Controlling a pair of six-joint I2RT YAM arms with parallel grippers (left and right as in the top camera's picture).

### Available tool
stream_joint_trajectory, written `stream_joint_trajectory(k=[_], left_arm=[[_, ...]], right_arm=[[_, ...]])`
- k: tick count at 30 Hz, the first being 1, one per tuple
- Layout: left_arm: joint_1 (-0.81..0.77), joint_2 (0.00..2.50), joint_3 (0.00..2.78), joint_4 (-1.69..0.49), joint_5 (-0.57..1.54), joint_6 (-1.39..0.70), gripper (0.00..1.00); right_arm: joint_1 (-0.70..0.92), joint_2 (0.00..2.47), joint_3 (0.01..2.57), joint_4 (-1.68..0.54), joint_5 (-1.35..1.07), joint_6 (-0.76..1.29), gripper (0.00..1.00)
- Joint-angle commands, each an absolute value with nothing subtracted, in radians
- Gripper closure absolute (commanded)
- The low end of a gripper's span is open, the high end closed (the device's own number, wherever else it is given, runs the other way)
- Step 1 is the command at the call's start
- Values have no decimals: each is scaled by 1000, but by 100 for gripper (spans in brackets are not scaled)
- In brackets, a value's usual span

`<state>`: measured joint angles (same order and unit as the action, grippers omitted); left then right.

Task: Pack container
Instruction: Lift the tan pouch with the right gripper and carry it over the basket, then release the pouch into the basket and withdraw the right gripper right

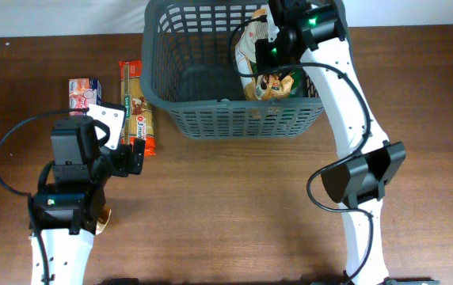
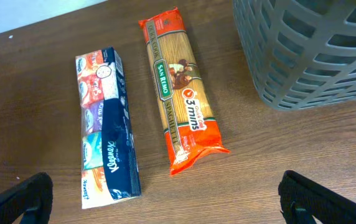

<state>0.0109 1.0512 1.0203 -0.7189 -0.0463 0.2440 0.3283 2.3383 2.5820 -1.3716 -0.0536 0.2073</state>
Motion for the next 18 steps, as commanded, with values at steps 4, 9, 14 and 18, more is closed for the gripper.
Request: stream_joint_trajectory(k=[4, 9, 14, 18], left_arm=[[16, 1052, 1032, -720, -57, 256, 1], [16, 1052, 1032, -720, -57, 256, 1], [16, 1052, 1032, -720, -57, 256, 1], [16, 1052, 1032, -720, -57, 256, 1]], right_arm=[[318, 2398, 2590, -1380, -67, 223, 96], [304, 2398, 2590, -1387, -67, 222, 96], [283, 2398, 2590, -1407, -67, 222, 40], [268, 2398, 2590, -1410, -67, 222, 1]])
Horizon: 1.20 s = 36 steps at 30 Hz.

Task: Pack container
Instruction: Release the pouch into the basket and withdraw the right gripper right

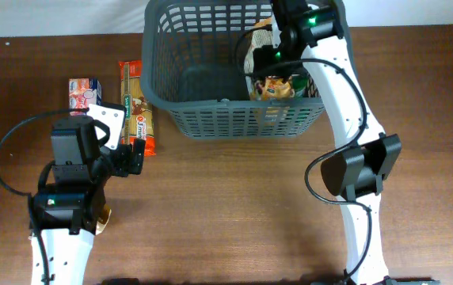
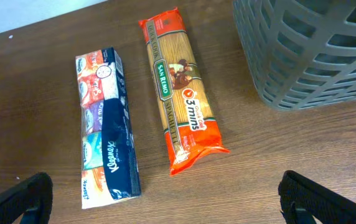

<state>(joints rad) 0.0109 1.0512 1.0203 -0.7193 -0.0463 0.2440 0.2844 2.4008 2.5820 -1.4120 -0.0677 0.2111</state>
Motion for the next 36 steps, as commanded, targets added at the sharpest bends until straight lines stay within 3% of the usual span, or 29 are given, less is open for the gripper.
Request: stream_joint_trajectory(k=[1, 11, 27, 36], left_arm=[[16, 1052, 1032, -720, -57, 256, 1], [16, 1052, 1032, -720, -57, 256, 1], [16, 1052, 1032, -720, -57, 256, 1], [16, 1052, 1032, -720, -57, 256, 1]], right_arm=[[263, 2398, 2590, -1410, -67, 222, 1], [214, 2368, 2645, -1410, -101, 217, 1], [187, 2273, 3100, -1508, -191, 215, 1], [-2, 2136, 3132, -1552, -90, 250, 1]])
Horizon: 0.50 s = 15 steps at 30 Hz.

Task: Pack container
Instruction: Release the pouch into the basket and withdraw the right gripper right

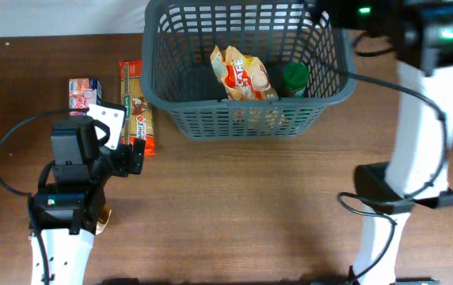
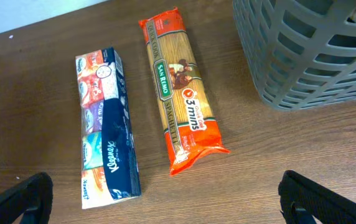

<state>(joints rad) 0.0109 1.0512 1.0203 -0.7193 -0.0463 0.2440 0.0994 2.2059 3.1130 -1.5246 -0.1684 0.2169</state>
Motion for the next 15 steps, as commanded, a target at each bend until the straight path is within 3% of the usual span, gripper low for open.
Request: stream_joint_trajectory(k=[1, 9, 15], left_arm=[[16, 1052, 1032, -720, -57, 256, 1], [16, 1052, 1032, -720, -57, 256, 1], [16, 1052, 1032, -720, -56, 256, 1]], right_arm=[[-44, 2123, 3132, -1570, -73, 255, 1], [-382, 2100, 3108, -1699, -78, 317, 1], [-534, 2101, 3010, -1699, 18, 335, 1]])
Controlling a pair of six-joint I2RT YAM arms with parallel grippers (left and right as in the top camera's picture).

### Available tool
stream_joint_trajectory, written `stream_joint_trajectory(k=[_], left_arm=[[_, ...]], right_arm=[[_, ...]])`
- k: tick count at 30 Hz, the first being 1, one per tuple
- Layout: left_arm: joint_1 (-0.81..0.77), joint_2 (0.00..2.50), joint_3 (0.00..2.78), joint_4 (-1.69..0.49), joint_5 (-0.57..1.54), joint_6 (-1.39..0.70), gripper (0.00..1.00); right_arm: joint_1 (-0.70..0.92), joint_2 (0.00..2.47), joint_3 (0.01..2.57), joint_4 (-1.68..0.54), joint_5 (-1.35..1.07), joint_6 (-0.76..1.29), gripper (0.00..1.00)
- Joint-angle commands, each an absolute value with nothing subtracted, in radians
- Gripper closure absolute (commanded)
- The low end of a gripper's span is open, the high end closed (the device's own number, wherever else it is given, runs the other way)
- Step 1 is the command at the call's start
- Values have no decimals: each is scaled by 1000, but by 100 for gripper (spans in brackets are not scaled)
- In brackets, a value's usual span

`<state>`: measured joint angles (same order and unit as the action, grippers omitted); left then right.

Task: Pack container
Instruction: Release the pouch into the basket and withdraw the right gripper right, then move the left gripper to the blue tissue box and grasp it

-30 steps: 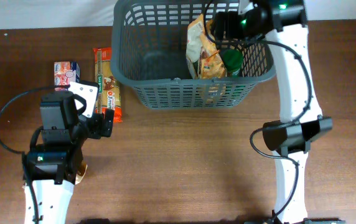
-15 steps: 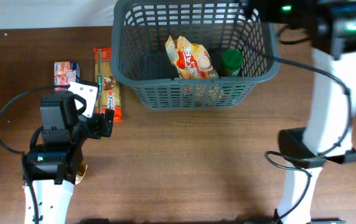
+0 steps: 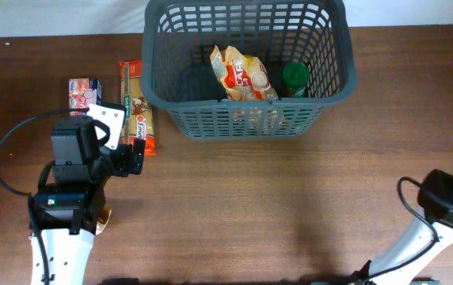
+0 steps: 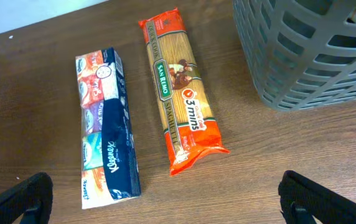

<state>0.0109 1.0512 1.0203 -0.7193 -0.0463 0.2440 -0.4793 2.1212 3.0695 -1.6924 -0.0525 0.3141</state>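
The grey basket (image 3: 246, 119) stands at the back middle of the table. Inside it a white and orange snack bag (image 3: 242, 75) lies next to a green-lidded jar (image 3: 295, 77). Left of the basket lie an orange spaghetti packet (image 4: 181, 87) and a blue tissue pack (image 4: 106, 127), side by side on the wood. My left gripper (image 4: 165, 210) hangs open just in front of their near ends, holding nothing, its fingertips (image 4: 22, 199) wide apart. The right gripper is out of view.
Only the right arm's lower link and base (image 3: 447, 207) show, at the table's right edge. The basket's corner (image 4: 315, 50) rises to the right of the left gripper. A small brown thing (image 3: 104, 219) lies by the left arm's base.
The right arm's upper part, which reached over the basket's far right corner, has left the overhead view. The left arm, the packets and the basket's contents have not moved.
At first the right gripper was down inside the basket's right side at the snack bag, and it stayed there. Then the bag lay in the basket's middle beside the jar, with the gripper up over the far rim. Now it is out of view. The left arm stayed still.
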Motion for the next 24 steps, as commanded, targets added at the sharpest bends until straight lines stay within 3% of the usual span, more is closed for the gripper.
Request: stream_joint_trajectory(k=[1, 14, 24], left_arm=[[16, 1052, 1032, -720, -56, 256, 1], [16, 1052, 1032, -716, 10, 255, 1], [16, 1052, 1032, -712, 290, 255, 1]], right_arm=[[-551, 2101, 2978, -1699, 35, 336, 1], [-615, 2101, 2364, -1599, 35, 350, 1], [-615, 2101, 2195, -1563, 35, 350, 1]])
